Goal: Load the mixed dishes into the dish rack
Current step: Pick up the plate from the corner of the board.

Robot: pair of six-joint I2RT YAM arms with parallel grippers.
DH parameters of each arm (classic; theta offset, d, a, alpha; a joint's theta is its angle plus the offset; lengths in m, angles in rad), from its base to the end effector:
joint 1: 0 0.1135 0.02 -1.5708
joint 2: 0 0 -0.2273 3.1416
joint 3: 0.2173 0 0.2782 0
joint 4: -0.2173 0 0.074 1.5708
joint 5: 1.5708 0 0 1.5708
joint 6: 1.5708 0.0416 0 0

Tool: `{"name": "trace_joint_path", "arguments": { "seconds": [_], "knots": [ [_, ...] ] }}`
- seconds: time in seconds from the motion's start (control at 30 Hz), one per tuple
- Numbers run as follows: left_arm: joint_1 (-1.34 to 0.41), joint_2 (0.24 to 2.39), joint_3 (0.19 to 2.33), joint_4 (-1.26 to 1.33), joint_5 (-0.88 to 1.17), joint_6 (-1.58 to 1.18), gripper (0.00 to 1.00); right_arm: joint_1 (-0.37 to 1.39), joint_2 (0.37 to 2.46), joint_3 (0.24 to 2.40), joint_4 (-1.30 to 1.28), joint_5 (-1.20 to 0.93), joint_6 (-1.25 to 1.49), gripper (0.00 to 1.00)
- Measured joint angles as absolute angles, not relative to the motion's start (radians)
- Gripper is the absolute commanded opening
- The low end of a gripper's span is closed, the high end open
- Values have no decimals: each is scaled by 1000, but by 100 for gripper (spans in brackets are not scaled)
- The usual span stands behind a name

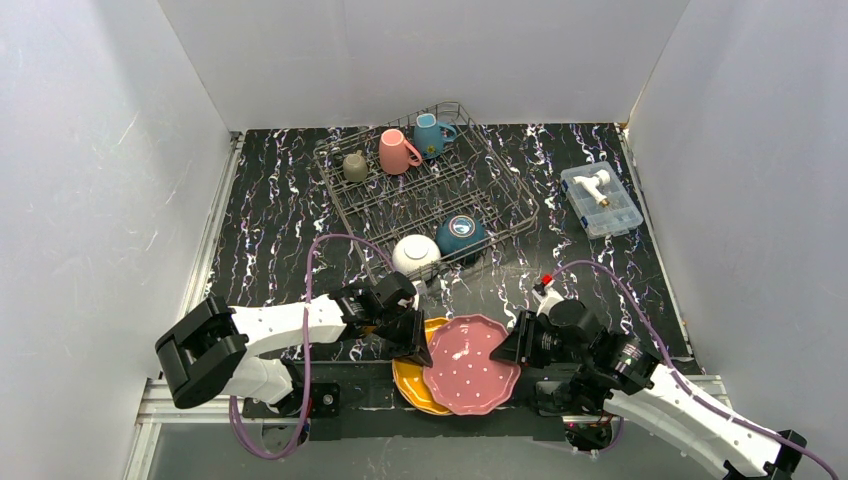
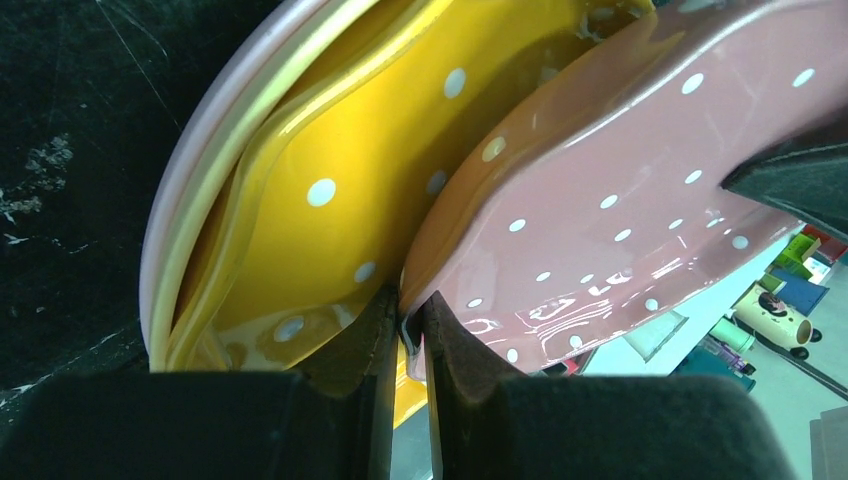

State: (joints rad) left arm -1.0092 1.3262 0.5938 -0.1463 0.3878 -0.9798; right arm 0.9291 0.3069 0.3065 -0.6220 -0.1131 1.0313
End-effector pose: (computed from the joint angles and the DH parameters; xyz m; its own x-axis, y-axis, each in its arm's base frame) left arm 0.1352 -0.2444 0.1104 -0.9858 0.1233 -0.1138 0.1677 0.7020 -0.6921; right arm 0.0972 0.1380 0.1748 -0.9093 0.2073 -0.3609 -0.1377 0.6685 0.7309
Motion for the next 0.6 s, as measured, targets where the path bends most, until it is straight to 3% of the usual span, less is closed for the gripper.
{"name": "trace_joint_path", "arguments": {
  "seconds": [0.17,0.43,0.6],
  "knots": [
    [-1009,1321,588,-142,392,-981,3,929,307,332,-601,-131,1022,1],
    [-1011,1308,581,-127,389,-978,34,931,319,361,-551,-141,1010,1],
    [-1017,1288,581,-121,379,-970,37,931,355,414,-547,-131,997,1]
  ]
}}
